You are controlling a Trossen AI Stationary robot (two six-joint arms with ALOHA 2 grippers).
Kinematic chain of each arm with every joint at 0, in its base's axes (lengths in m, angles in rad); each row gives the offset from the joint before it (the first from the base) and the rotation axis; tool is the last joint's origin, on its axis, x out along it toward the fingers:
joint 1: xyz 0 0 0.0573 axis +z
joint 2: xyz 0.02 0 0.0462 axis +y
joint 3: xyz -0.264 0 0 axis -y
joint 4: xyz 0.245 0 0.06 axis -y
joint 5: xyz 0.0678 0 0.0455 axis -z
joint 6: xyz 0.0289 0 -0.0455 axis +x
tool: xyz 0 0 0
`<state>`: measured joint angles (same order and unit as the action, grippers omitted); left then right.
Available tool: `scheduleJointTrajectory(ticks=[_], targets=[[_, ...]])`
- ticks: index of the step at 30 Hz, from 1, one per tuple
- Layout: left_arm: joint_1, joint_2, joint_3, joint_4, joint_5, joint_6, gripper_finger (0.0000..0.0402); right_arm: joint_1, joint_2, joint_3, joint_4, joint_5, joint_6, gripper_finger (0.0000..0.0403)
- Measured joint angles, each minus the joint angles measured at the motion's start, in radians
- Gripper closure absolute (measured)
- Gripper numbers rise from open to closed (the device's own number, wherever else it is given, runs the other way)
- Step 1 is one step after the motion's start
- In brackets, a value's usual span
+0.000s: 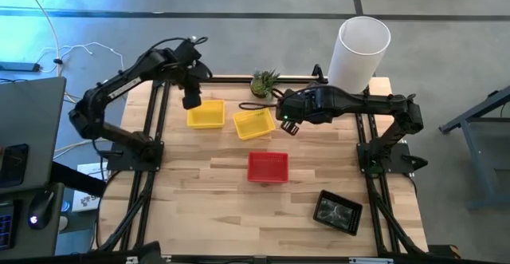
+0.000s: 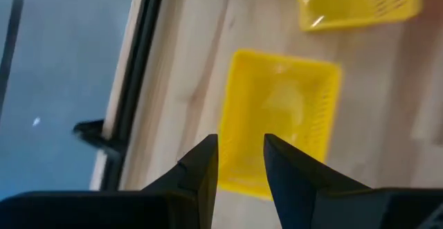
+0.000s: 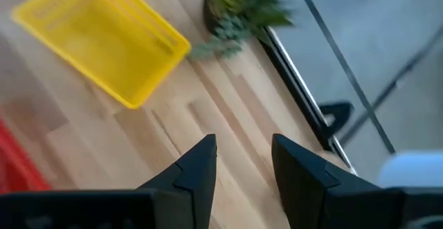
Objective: Stack baskets by color
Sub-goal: Stack the right yellow bin on top of the left stacked yellow bins
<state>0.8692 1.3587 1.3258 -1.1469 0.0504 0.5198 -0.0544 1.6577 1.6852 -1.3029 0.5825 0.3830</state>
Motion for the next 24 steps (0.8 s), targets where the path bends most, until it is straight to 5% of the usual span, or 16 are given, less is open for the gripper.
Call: scheduleJointTrajectory(ticks=[6, 24], targets=[[-0.084, -0.067, -0.003, -0.013, 0.098, -0.12, 0.03, -0.003, 0.0, 0.0, 0.119, -0.101, -0.183, 0.0277], [-0.379, -0.118, -0.194, -0.017, 0.093, -0.311, 0.03, -0.024, 0.043, 0.002, 0.255, -0.465, -0.545, 0.0277]])
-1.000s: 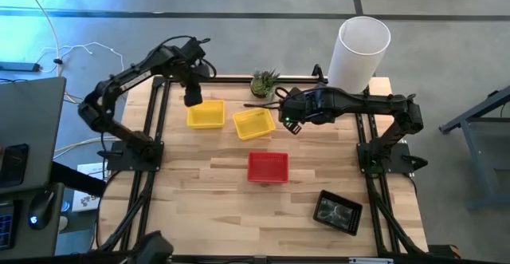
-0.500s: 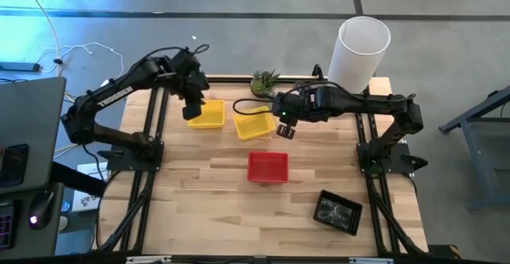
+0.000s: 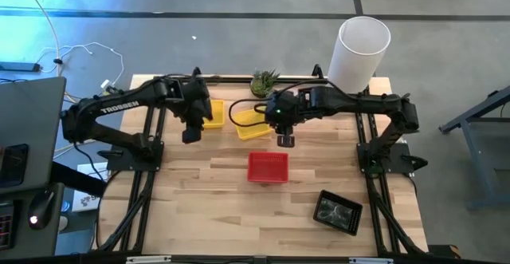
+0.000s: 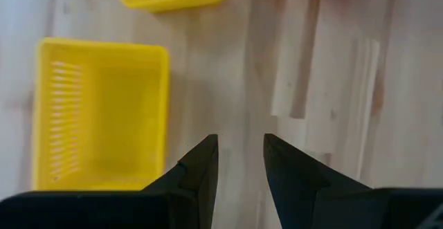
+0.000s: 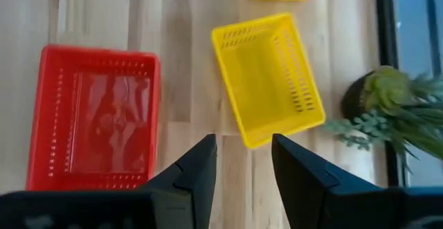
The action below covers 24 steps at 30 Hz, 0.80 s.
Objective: Stack baskets by color
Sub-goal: Stack the right yellow bin on top of the left stacked yellow bins
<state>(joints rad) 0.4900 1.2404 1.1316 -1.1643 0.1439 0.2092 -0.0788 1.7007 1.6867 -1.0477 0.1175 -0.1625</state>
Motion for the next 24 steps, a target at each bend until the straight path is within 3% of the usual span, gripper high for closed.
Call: scheduleJointTrajectory(ticks=[9, 24], targets=[[-0.124, 0.0, -0.008, 0.003, -0.003, -0.069, 0.03, 0.0, 0.107, 0.0, 0.013, -0.068, -0.106, 0.0277], [-0.363, -0.004, -0.008, 0.002, -0.052, -0.256, 0.03, -0.031, 0.166, -0.002, 0.166, -0.047, -0.173, 0.0277]])
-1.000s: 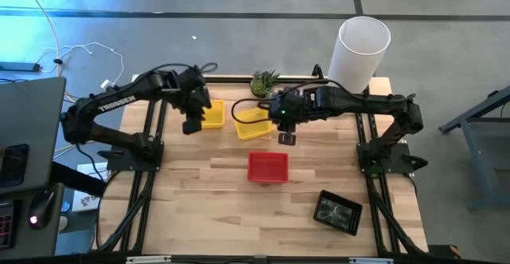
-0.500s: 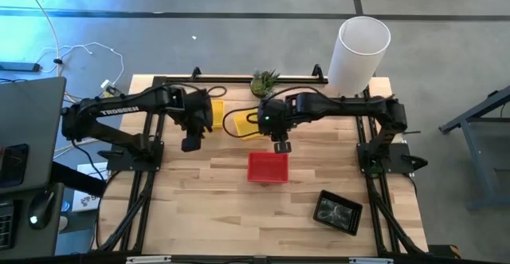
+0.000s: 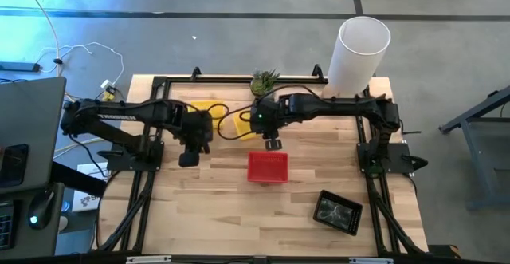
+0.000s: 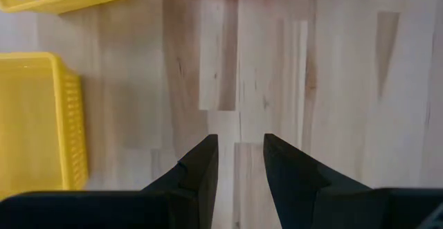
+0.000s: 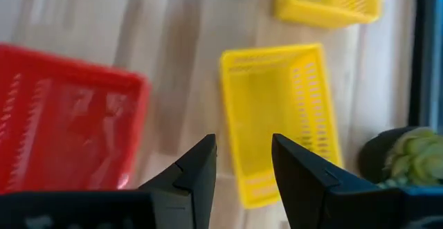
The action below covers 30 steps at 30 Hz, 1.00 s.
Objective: Stack baskets by color
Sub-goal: Stack the right yellow bin on top of the left stacked yellow bins
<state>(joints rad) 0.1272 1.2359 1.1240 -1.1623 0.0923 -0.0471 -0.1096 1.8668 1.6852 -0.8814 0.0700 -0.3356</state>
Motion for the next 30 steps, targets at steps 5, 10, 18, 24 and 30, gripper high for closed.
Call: scheduleJointTrajectory(ticks=[5, 10, 18, 24, 30], targets=[[-0.079, 0.0, 0.0, -0.001, -0.033, -0.056, 0.03, -0.047, 0.009, 0.0, 0.049, 0.0, -0.051, 0.0277], [-0.142, 0.0, 0.0, -0.001, -0.034, -0.102, 0.03, -0.103, 0.028, 0.0, 0.089, -0.051, -0.095, 0.0277], [-0.218, -0.001, 0.0, -0.001, -0.079, -0.136, 0.03, -0.175, 0.075, 0.0, 0.167, -0.123, -0.15, 0.0277], [-0.25, -0.001, 0.0, 0.0, -0.082, -0.162, 0.03, -0.209, 0.117, 0.0, 0.184, -0.131, -0.171, 0.0277], [-0.271, 0.0, 0.0, 0.001, -0.082, -0.171, 0.03, -0.235, 0.169, 0.0, 0.199, -0.131, -0.206, 0.0277]])
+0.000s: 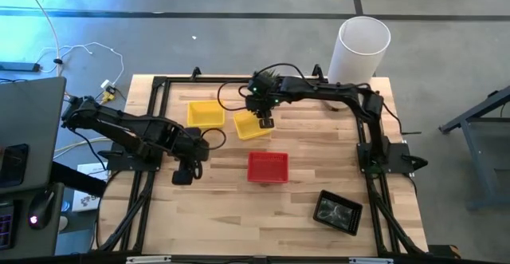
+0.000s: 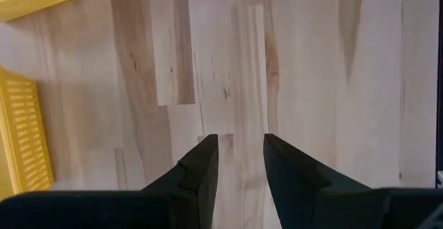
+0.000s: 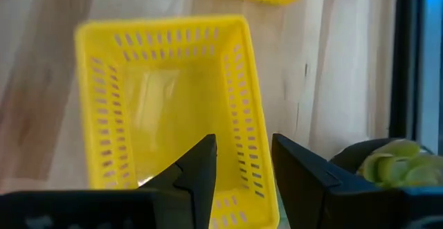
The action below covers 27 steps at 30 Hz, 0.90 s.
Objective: Stack baskets by color
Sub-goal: Stack the right yellow bin on top of the left stacked yellow bins
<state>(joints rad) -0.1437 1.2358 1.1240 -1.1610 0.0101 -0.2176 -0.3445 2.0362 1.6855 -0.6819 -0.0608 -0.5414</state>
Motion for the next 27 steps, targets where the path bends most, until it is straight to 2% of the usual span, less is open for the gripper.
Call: scheduleJointTrajectory(ticks=[22, 25, 27], targets=[[-0.01, 0.0, 0.0, 0.0, -0.071, 0.003, 0.03, -0.062, 0.124, 0.0, 0.007, 0.032, -0.017, 0.0278], [-0.01, 0.0, 0.0, 0.0, -0.07, 0.008, 0.03, -0.062, 0.135, 0.0, -0.002, 0.031, -0.013, 0.0296], [-0.009, 0.0, 0.0, 0.0, -0.074, 0.019, 0.03, -0.062, 0.137, 0.0, -0.017, 0.026, -0.012, 0.0323]])
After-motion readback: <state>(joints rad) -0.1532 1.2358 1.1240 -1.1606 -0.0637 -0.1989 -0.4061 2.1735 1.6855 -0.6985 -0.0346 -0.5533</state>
